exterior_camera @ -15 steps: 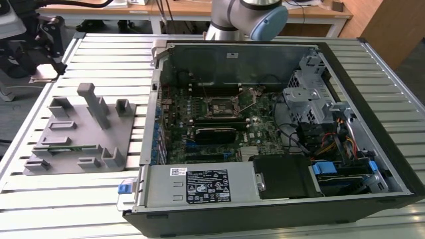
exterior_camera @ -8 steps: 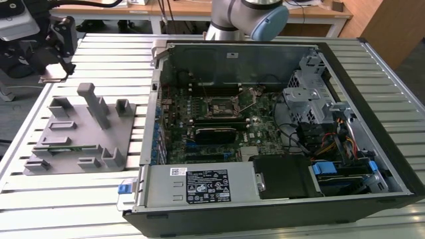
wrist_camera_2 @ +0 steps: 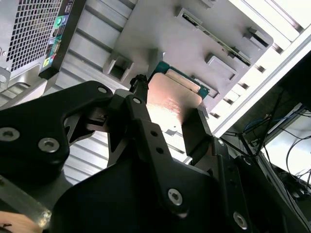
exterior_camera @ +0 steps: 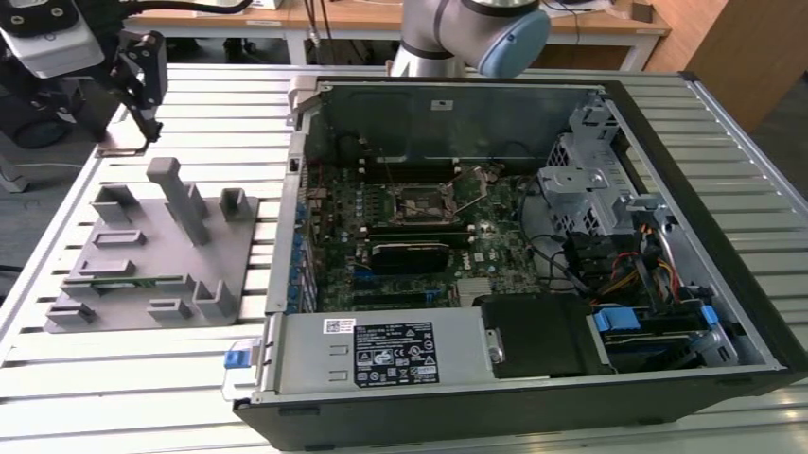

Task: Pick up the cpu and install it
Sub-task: 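Pick up the cpu and move it towards the insertion slot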

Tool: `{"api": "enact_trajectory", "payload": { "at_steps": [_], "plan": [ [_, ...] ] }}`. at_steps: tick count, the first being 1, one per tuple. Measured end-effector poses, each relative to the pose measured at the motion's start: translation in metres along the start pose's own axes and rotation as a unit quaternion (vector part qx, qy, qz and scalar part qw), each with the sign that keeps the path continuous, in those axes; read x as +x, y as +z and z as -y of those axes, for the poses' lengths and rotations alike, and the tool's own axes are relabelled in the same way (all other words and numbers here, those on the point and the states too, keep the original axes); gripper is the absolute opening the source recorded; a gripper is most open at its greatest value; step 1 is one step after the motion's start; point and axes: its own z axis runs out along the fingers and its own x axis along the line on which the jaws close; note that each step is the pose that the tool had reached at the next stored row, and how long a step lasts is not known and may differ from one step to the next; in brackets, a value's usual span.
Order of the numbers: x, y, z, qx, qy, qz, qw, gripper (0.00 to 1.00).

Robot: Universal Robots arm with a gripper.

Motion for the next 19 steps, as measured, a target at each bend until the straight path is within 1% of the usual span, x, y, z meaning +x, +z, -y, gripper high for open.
{"api": "enact_trajectory", "payload": {
  "at_steps": [5, 11, 19],
  "plan": [
    [-0.0105, 0.0001, 0.0004, 0.0000, 0.000, -0.0001, 1.0000, 0.53],
    [-0.0283, 0.0003, 0.0010, 0.0000, 0.000, -0.0003, 1.0000, 0.53],
    [-0.0486, 0.0006, 0.0018, 0.0000, 0.000, -0.0004, 1.0000, 0.53]
  ]
}}
